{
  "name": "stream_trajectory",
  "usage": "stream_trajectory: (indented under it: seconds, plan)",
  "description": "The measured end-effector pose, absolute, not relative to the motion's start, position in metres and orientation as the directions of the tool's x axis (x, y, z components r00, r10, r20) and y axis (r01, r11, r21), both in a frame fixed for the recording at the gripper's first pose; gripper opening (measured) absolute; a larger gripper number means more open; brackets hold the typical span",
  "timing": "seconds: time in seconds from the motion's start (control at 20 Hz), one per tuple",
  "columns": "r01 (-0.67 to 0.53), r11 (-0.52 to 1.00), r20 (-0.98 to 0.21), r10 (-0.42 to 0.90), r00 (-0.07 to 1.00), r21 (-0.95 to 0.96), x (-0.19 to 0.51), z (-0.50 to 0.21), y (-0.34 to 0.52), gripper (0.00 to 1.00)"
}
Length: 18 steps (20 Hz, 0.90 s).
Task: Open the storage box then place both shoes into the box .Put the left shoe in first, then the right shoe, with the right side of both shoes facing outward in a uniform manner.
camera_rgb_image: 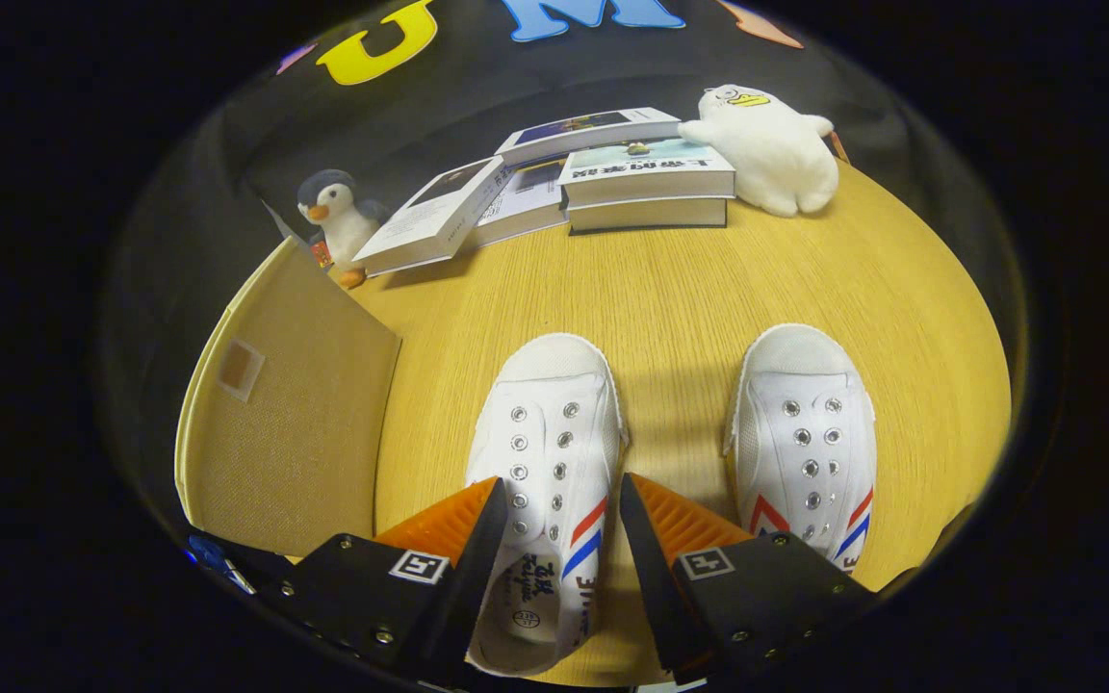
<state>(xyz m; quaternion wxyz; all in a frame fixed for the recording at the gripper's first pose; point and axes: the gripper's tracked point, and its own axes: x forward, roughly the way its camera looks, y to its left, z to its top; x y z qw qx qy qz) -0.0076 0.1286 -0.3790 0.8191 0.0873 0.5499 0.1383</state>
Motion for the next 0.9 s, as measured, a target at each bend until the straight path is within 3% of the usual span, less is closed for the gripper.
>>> stream_trajectory:
  seconds: [0.05,0.25,0.3,0.4,0.45,0.9]
  plan:
    - [-0.125,0.944,-0.876,0.331,0.352,0.306,-0.009,-0.378,0.128,0.61]
    - [-0.078,0.958,-0.893,0.286,0.348,0.276,-0.007,-0.387,0.113,0.55]
    - [-0.075,0.956,-0.892,0.292,0.346,0.284,-0.010,-0.381,0.115,0.21]
    - [-0.059,0.960,-0.894,0.277,0.351,0.274,-0.008,-0.381,0.110,0.21]
    - [-0.045,0.958,-0.897,0.280,0.343,0.282,-0.010,-0.382,0.111,0.05]
    - [0.020,0.921,-0.865,0.356,0.355,0.388,-0.006,-0.330,0.126,0.05]
